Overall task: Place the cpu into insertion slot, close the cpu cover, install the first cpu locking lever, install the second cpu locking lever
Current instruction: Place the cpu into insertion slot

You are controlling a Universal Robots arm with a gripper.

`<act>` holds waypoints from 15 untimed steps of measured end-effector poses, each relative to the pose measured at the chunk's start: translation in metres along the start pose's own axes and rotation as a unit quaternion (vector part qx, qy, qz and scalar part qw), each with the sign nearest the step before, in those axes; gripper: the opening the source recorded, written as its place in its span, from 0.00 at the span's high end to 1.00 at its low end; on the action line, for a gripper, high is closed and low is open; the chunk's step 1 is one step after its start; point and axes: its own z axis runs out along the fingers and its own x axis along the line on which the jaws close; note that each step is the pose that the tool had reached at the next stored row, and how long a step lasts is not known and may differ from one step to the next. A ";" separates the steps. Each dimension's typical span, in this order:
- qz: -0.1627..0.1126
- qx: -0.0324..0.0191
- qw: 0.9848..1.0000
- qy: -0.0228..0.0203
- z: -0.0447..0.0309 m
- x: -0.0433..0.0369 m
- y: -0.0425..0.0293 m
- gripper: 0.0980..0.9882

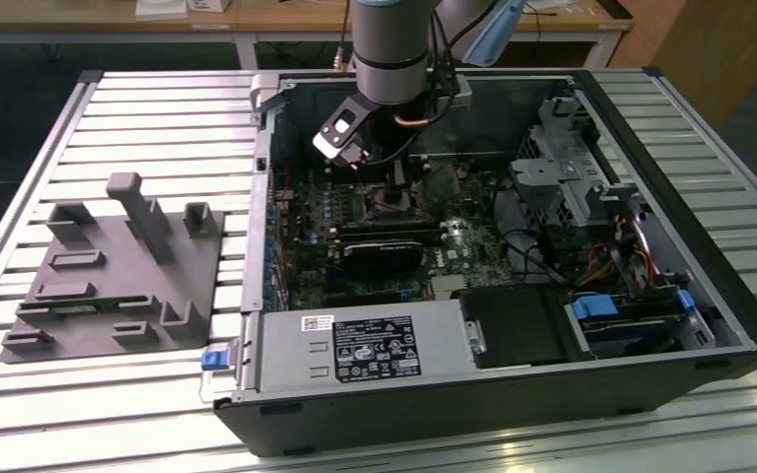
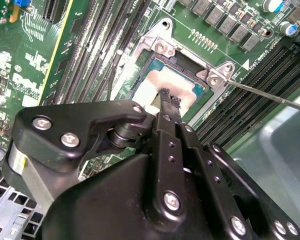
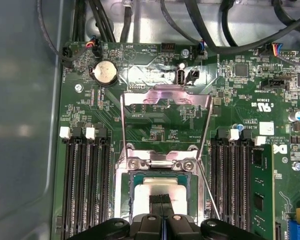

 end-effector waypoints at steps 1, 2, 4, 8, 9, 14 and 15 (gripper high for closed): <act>0.002 0.000 1.000 0.000 0.0005 0.0000 0.0000 0.99; 0.004 0.000 1.000 0.000 0.0008 0.0000 -0.0001 0.99; 0.007 0.000 1.000 -0.001 0.0016 0.0000 -0.0002 0.99; 0.011 0.000 1.000 -0.001 0.0025 -0.0001 -0.0005 0.99; 0.011 0.000 1.000 -0.001 0.0027 0.0000 -0.0004 0.99; 0.011 0.000 1.000 -0.001 0.0038 -0.0001 -0.0006 0.99; 0.011 0.000 1.000 -0.001 0.0039 -0.0001 -0.0006 0.99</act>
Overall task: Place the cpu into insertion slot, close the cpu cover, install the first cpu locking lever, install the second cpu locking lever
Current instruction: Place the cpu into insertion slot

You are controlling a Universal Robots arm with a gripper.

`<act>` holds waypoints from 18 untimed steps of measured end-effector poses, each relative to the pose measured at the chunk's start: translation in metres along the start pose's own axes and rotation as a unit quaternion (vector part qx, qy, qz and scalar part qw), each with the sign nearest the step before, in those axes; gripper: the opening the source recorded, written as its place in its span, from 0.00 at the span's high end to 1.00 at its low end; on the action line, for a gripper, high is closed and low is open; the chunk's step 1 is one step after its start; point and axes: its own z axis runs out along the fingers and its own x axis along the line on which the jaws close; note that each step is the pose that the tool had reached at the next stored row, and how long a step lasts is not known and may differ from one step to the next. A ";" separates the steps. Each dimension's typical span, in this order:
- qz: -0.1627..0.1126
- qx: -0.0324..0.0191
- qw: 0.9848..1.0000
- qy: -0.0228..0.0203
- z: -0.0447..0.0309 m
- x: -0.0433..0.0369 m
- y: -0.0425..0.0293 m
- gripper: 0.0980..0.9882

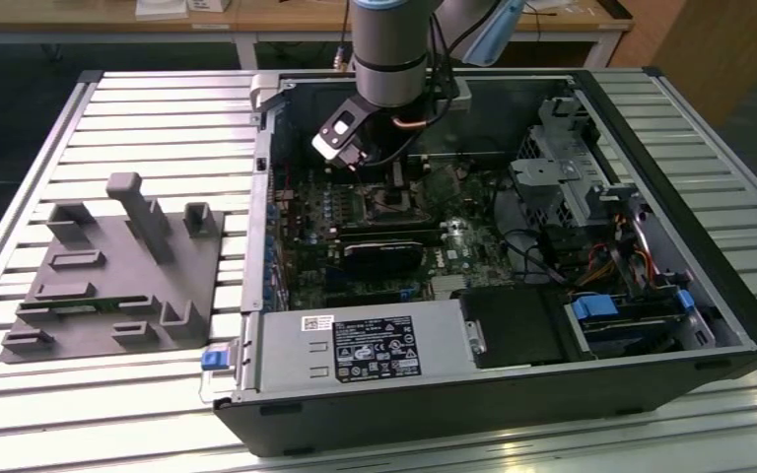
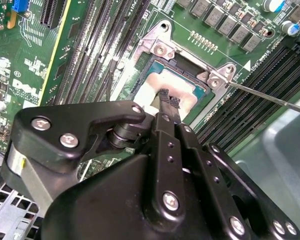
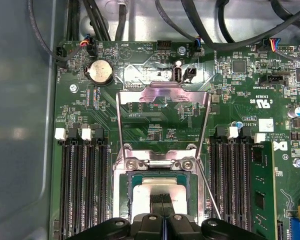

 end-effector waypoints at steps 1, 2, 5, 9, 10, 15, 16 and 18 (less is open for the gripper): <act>0.000 0.000 1.000 0.000 0.0002 0.0001 0.0000 0.99; 0.000 0.000 1.000 0.000 0.0003 0.0001 0.0000 0.99; 0.000 -0.001 1.000 0.001 -0.0012 0.0004 0.0004 0.99; 0.000 0.000 1.000 0.001 -0.0098 0.0001 0.0010 0.99; 0.000 0.000 1.000 0.000 -0.0126 0.0001 0.0012 0.99; 0.000 0.000 1.000 0.000 -0.0294 0.0000 0.0027 0.99; 0.000 0.000 1.000 0.000 -0.0328 -0.0001 0.0030 0.99; 0.000 0.000 1.000 0.000 -0.0394 -0.0001 0.0036 0.99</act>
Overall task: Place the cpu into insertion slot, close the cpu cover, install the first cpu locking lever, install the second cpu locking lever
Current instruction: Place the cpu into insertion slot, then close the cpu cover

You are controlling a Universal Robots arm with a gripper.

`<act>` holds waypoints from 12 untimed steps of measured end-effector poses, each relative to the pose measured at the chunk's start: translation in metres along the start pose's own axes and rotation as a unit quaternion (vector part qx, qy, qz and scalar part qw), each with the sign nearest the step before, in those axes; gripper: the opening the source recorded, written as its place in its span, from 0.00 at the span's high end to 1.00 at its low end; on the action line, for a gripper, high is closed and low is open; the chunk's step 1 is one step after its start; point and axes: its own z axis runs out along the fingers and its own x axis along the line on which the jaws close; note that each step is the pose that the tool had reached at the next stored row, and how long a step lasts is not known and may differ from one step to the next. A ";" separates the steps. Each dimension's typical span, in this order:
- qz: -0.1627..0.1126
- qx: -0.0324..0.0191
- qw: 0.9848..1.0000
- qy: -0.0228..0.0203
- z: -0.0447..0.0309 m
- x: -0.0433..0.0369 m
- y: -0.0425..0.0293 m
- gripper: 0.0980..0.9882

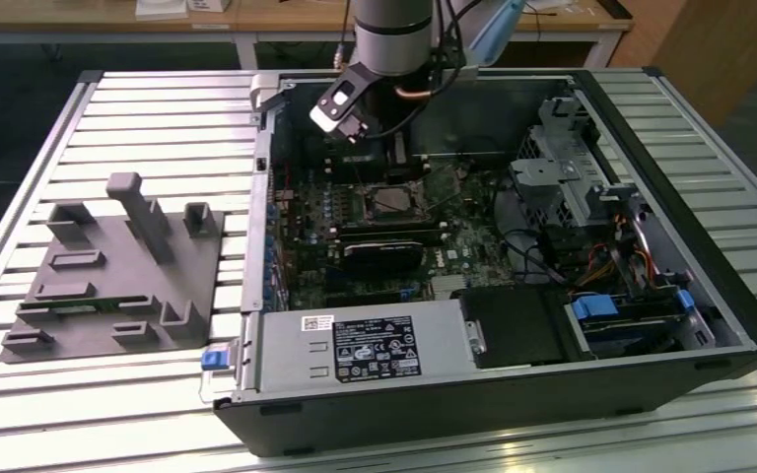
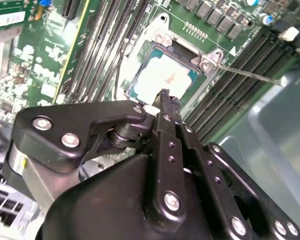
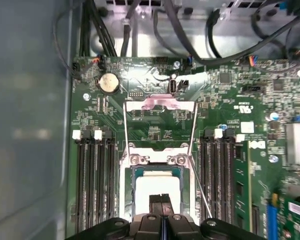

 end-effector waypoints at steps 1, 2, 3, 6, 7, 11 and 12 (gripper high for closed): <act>0.000 0.000 1.000 0.000 -0.0030 0.0000 0.0003 0.99; 0.000 0.000 1.000 0.000 -0.0048 0.0000 0.0004 0.99; 0.000 0.000 1.000 0.000 -0.0053 0.0000 0.0005 0.99; 0.000 0.000 1.000 0.000 -0.0055 0.0000 0.0005 0.99; 0.000 0.000 1.000 0.000 -0.0055 0.0000 0.0005 0.99; 0.000 0.000 1.000 0.000 -0.0081 -0.0001 0.0007 0.99; 0.000 0.000 1.000 0.000 -0.0090 -0.0001 0.0008 0.99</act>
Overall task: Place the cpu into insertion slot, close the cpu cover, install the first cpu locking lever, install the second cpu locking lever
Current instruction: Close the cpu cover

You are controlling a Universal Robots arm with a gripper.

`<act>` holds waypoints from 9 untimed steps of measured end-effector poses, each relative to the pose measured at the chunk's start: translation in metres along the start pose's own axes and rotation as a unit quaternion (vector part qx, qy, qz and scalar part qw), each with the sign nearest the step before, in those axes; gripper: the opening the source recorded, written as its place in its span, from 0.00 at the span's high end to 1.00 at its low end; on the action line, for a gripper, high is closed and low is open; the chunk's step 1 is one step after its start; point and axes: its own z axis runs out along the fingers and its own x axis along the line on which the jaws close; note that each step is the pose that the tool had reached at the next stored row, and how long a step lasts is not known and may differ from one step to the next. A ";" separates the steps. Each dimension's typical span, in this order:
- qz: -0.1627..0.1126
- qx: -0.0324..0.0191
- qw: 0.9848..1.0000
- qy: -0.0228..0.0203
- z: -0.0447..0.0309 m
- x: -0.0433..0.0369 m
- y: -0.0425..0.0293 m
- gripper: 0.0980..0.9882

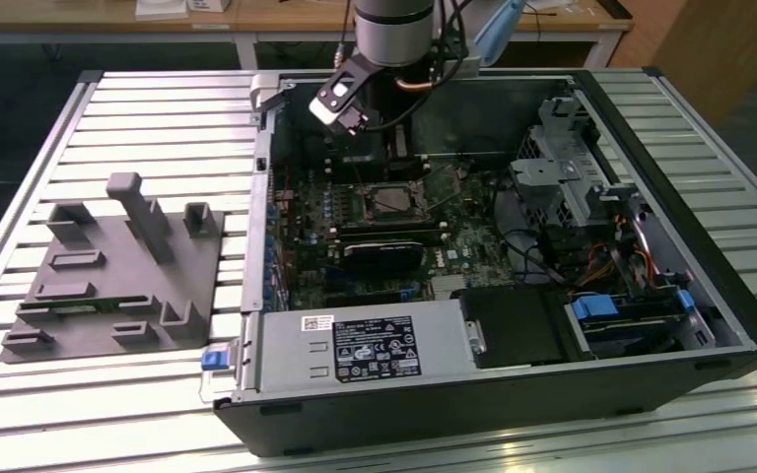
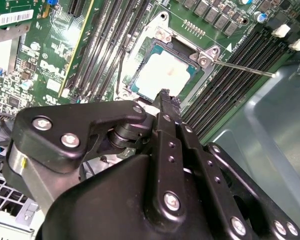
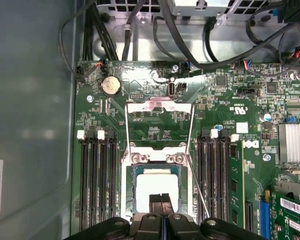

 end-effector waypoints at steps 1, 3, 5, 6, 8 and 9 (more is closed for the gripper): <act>0.000 0.000 1.000 0.000 -0.0005 0.0000 0.0000 0.99; 0.000 0.000 1.000 0.000 -0.0005 0.0001 0.0001 0.99; 0.000 0.000 1.000 0.000 -0.0007 0.0000 0.0001 0.99; 0.000 0.000 1.000 0.000 -0.0008 0.0000 0.0001 0.99; 0.000 0.000 1.000 0.000 -0.0008 0.0000 0.0008 0.99; 0.000 0.000 1.000 0.000 -0.0007 0.0000 0.0013 0.99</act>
